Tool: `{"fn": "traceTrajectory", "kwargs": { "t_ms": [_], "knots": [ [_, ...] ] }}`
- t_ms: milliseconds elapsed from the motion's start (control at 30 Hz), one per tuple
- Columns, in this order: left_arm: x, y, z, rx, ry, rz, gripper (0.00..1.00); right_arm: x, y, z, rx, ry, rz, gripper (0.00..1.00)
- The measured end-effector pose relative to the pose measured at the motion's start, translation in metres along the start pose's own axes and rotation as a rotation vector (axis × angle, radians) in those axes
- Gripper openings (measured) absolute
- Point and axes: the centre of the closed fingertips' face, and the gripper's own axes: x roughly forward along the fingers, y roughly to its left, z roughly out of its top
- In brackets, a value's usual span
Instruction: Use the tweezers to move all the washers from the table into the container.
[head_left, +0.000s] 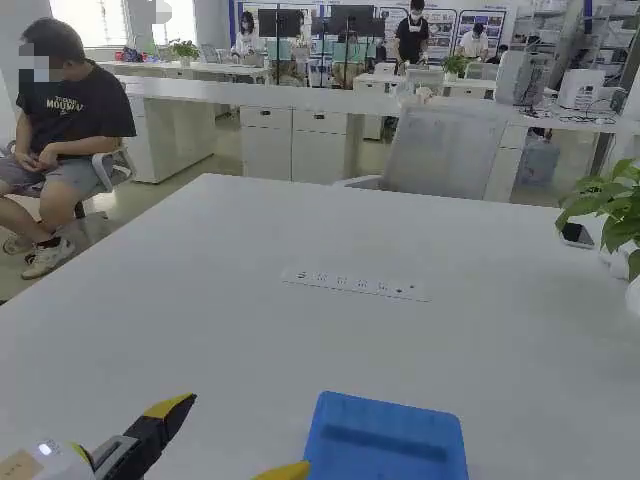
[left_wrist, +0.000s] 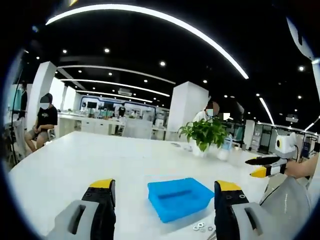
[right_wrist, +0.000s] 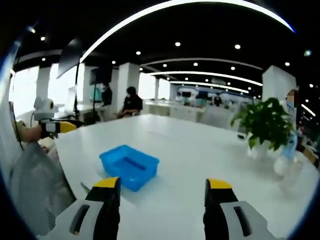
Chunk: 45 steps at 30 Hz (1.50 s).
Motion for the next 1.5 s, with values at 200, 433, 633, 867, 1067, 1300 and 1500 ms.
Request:
{"fn": "traceTrajectory", "kwargs": {
  "t_ms": [200,433,633,867,1067,1300,1500],
  "knots": [
    [0.0005,-0.001,-0.0002,0.003,0.002,-0.003,0.82,-0.0001,-0.0036,-0.0017,-0.002,0.001,-0.001,0.67],
    [0.0,0.0011,0.0013,-0.007,-0.006,0.007,0.81,-0.0002,-0.0003,-0.001,-0.001,0.007,0.001,0.67],
    [0.0006,-0.0028,0.003,-0.016,-0.014,-0.007,0.82,-0.0003,-0.0011,-0.0029,-0.002,0.013,-0.001,0.67],
    [0.0009,-0.0037,0.0002,-0.008,0.004,-0.012,0.81,0.0002,0.0002,-0.0037,-0.008,0.02,0.001,0.66],
    [0.0008,-0.0032,-0.001,-0.009,0.009,-0.012,0.8,-0.0002,-0.0018,-0.0039,-0.007,0.019,-0.003,0.66],
    [0.0007,-0.0022,-0.0025,-0.005,0.016,-0.012,0.8,-0.0001,-0.0023,-0.004,-0.007,0.019,-0.007,0.66],
    [0.0006,-0.0018,-0.0024,-0.004,0.016,-0.008,0.79,-0.0003,-0.0038,-0.0044,-0.005,0.015,-0.01,0.66]
  ]
}}
